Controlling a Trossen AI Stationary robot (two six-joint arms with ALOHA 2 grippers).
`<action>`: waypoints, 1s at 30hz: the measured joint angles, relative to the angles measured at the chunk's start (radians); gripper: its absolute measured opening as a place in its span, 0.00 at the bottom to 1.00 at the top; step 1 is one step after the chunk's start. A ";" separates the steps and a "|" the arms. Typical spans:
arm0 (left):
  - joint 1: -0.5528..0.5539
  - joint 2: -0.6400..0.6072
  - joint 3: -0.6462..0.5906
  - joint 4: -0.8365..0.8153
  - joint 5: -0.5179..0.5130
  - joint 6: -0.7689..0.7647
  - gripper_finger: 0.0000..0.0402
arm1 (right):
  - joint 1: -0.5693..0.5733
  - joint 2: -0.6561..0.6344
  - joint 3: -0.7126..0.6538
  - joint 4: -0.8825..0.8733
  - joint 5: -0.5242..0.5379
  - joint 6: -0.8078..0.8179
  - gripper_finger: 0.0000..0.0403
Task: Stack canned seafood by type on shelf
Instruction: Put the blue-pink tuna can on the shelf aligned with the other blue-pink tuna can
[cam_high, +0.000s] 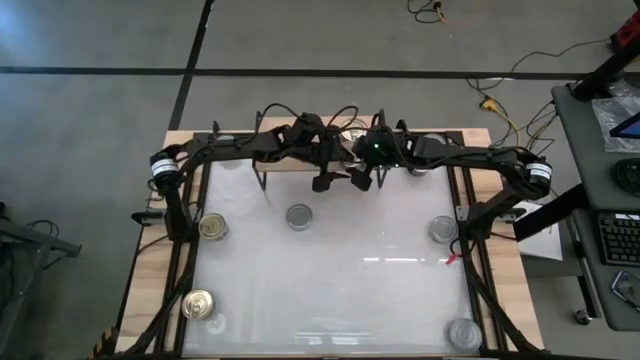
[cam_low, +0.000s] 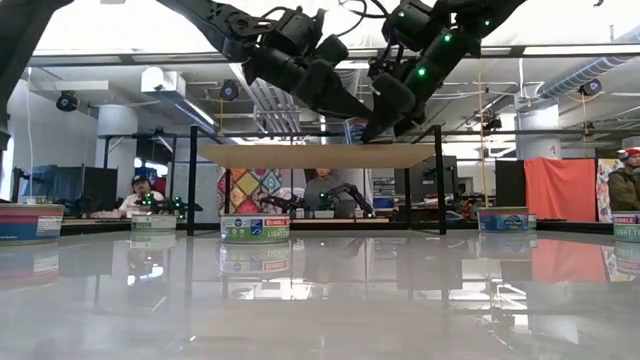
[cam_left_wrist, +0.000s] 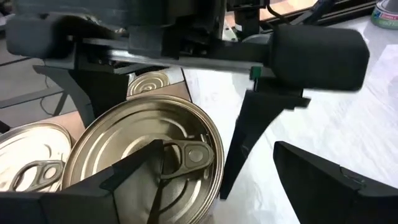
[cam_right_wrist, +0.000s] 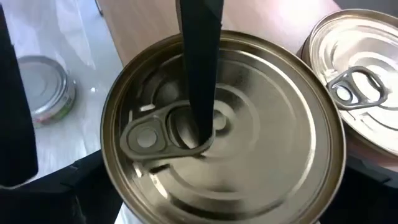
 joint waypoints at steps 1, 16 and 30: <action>0.000 0.000 -0.001 -0.006 -0.007 -0.002 0.72 | 0.000 0.000 0.014 -0.035 -0.001 -0.007 0.99; 0.009 0.002 0.024 -0.013 -0.013 -0.068 0.72 | 0.001 -0.005 0.211 -0.363 -0.002 -0.066 0.99; -0.001 -0.304 -0.039 -0.182 0.056 -0.164 0.72 | -0.001 -0.003 0.276 -0.234 0.000 -0.093 0.96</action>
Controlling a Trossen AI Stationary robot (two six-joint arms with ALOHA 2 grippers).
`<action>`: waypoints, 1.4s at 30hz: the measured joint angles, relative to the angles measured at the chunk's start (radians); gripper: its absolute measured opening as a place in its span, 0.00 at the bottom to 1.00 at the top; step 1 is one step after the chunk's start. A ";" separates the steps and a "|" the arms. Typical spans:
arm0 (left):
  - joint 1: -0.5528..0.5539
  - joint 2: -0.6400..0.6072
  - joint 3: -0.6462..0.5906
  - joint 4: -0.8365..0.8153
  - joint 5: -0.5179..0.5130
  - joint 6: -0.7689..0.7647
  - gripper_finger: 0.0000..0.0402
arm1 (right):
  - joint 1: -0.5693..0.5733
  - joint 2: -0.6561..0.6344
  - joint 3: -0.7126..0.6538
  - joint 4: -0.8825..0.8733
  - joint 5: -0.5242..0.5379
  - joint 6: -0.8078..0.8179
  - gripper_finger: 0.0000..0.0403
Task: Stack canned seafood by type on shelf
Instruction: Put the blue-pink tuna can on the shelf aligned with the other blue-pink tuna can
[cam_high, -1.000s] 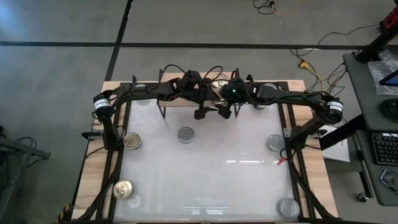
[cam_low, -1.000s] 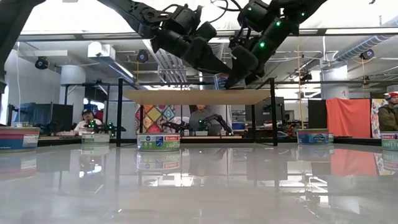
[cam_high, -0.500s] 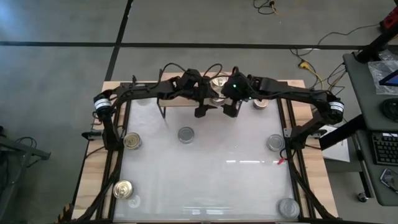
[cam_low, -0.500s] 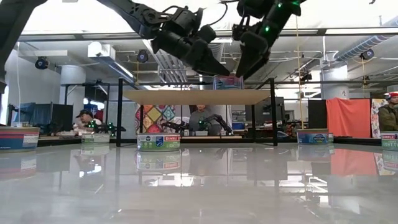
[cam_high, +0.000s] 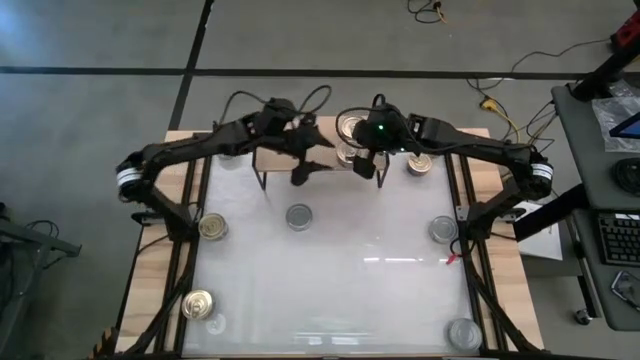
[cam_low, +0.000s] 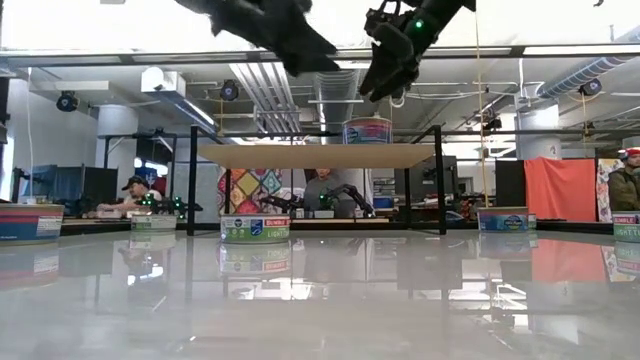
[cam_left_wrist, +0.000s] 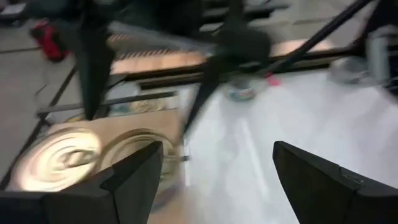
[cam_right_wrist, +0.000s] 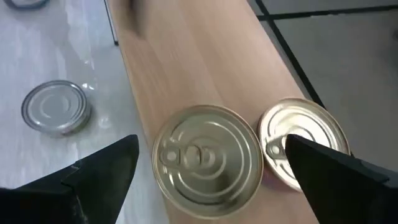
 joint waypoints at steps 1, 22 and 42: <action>-0.004 -0.035 -0.035 0.014 0.019 -0.010 0.72 | 0.000 0.000 -0.006 0.013 0.000 0.000 0.94; -0.155 -0.416 -0.563 0.351 -0.033 -0.156 0.72 | -0.033 0.045 -0.090 0.148 0.000 0.021 0.43; -0.312 -0.444 -0.586 0.290 -0.136 -0.196 0.72 | -0.033 0.054 -0.090 0.091 0.009 -0.050 0.35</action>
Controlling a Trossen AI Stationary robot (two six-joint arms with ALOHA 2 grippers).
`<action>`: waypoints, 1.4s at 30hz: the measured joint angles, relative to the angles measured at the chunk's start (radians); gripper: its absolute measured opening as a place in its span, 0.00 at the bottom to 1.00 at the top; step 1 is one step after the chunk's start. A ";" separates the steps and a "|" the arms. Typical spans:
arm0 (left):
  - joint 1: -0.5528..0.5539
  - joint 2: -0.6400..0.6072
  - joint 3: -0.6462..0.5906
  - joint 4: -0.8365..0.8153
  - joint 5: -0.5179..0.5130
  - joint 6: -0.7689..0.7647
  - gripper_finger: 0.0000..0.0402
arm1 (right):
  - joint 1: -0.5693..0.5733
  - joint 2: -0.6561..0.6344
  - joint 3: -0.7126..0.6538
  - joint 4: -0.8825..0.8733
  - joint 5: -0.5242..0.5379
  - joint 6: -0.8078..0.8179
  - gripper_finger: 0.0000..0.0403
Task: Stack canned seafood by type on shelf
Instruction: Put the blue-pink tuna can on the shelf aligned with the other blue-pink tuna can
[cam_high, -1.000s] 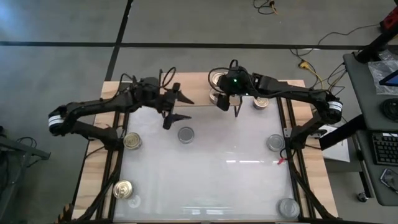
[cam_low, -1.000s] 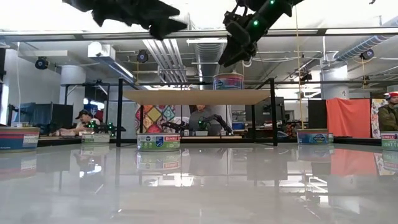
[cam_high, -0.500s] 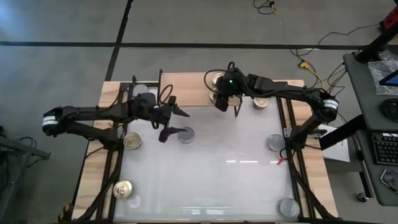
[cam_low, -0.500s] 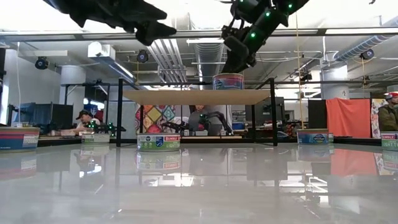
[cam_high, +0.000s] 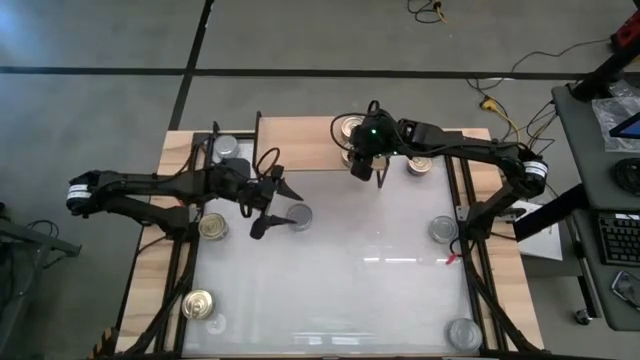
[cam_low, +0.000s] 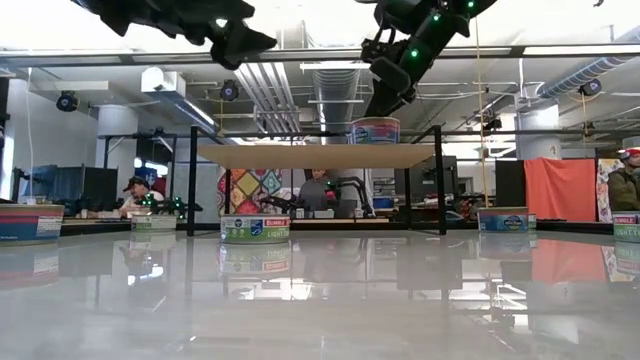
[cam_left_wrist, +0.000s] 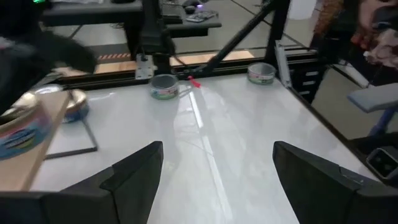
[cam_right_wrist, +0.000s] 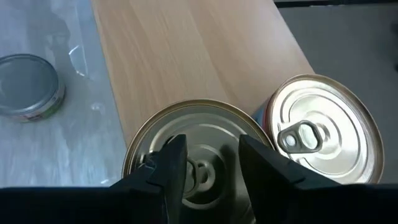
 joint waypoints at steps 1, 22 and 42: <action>-0.015 0.000 0.001 0.001 -0.019 0.003 0.72 | 0.000 0.002 0.000 0.004 0.002 -0.006 0.36; -0.091 -0.006 0.068 -0.045 -0.117 0.015 0.72 | 0.000 -0.013 0.008 0.048 0.039 -0.104 0.50; -0.204 0.023 0.072 -0.032 -0.117 0.038 0.72 | 0.299 -0.118 0.060 -0.008 -0.027 -0.038 0.57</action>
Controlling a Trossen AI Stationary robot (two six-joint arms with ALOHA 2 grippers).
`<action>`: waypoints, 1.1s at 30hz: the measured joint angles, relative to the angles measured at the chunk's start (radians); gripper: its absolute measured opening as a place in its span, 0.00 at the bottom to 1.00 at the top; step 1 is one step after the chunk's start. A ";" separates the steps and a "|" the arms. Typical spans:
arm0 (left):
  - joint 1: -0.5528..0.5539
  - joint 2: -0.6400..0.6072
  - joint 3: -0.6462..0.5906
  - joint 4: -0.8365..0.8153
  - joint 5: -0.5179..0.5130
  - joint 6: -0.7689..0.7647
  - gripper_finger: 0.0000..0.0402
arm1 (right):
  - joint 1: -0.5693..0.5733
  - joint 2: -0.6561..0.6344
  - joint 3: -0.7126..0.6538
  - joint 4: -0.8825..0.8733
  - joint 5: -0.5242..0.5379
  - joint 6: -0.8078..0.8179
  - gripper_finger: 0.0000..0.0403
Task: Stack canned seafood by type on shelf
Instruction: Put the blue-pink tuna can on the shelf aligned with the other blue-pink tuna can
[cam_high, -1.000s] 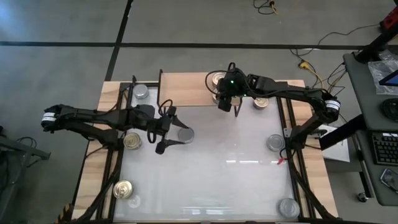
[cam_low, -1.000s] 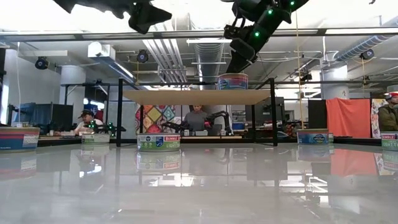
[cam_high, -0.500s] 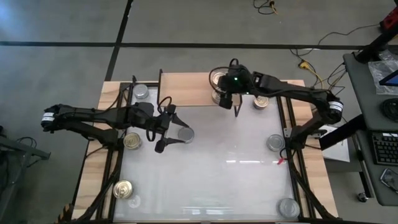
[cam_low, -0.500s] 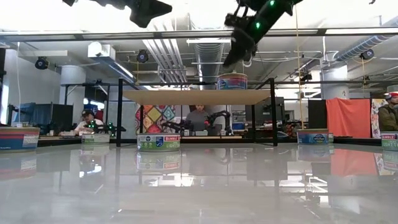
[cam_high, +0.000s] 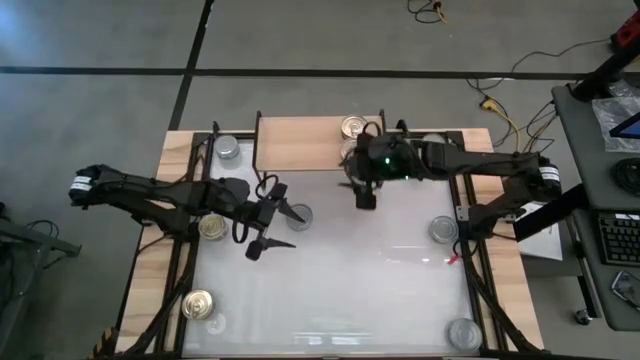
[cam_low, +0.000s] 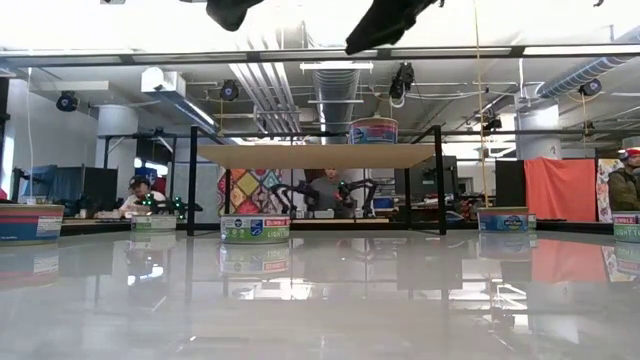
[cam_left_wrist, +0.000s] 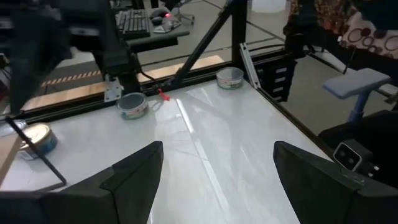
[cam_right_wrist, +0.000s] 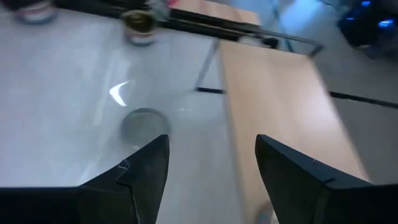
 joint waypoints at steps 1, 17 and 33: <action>0.000 0.000 -0.001 -0.002 0.000 0.000 0.72 | 0.011 0.000 0.000 -0.024 0.000 0.012 0.57; 0.002 0.001 -0.025 -0.044 -0.080 -0.011 0.72 | -0.072 0.061 -0.055 -0.200 0.031 0.115 0.57; 0.002 -0.004 -0.025 -0.087 -0.080 -0.036 0.72 | -0.134 0.064 -0.056 -0.200 0.054 0.082 0.57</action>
